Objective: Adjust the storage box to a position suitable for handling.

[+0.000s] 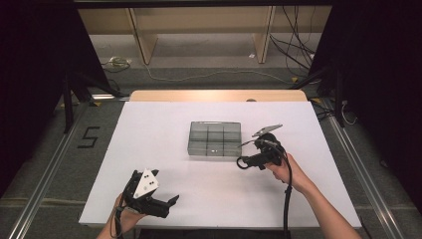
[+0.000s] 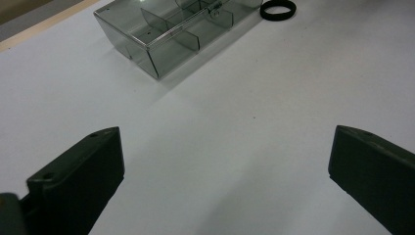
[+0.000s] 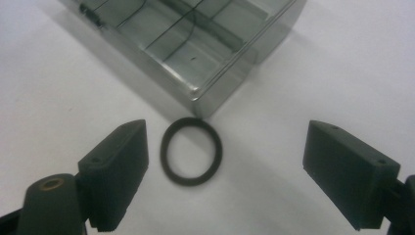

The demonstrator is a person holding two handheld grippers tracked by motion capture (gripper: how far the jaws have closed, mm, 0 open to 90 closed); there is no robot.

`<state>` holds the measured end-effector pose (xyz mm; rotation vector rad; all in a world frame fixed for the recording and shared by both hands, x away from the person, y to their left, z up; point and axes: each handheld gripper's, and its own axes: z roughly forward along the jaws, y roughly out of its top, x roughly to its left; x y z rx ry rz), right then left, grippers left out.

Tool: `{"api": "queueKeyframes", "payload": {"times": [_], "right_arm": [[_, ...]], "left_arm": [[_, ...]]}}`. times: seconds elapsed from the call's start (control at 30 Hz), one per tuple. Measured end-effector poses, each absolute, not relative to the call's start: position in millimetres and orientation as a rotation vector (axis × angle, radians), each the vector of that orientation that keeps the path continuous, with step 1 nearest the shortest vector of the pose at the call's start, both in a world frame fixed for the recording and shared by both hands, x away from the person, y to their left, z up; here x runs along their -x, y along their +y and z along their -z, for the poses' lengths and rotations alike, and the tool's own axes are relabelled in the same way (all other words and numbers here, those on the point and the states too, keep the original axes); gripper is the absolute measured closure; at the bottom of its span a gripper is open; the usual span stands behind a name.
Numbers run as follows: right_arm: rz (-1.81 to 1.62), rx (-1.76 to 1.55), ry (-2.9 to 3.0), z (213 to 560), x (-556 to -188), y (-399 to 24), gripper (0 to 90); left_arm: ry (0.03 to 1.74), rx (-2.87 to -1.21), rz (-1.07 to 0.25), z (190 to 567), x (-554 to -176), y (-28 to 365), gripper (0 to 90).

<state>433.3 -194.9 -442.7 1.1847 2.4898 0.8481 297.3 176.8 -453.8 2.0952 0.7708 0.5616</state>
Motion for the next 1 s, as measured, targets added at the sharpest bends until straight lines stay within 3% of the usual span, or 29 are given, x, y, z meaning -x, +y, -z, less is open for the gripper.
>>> {"api": "queueKeyframes", "payload": {"times": [0.43, 0.73, 1.0], "right_arm": [[-0.884, -0.974, 2.624, 437, -405, -199, 16.9], [-0.974, -0.958, 2.563, 430, -385, -210, 4.7], [-1.011, -0.957, 2.571, 427, -369, -220, 0.9]], "left_arm": [[0.774, -2.090, -0.549, 456, -300, 178, 0.0], [0.774, -2.092, -0.549, 455, -300, 176, 0.0], [0.771, -2.087, -0.568, 452, -297, 173, 0.0]]}}
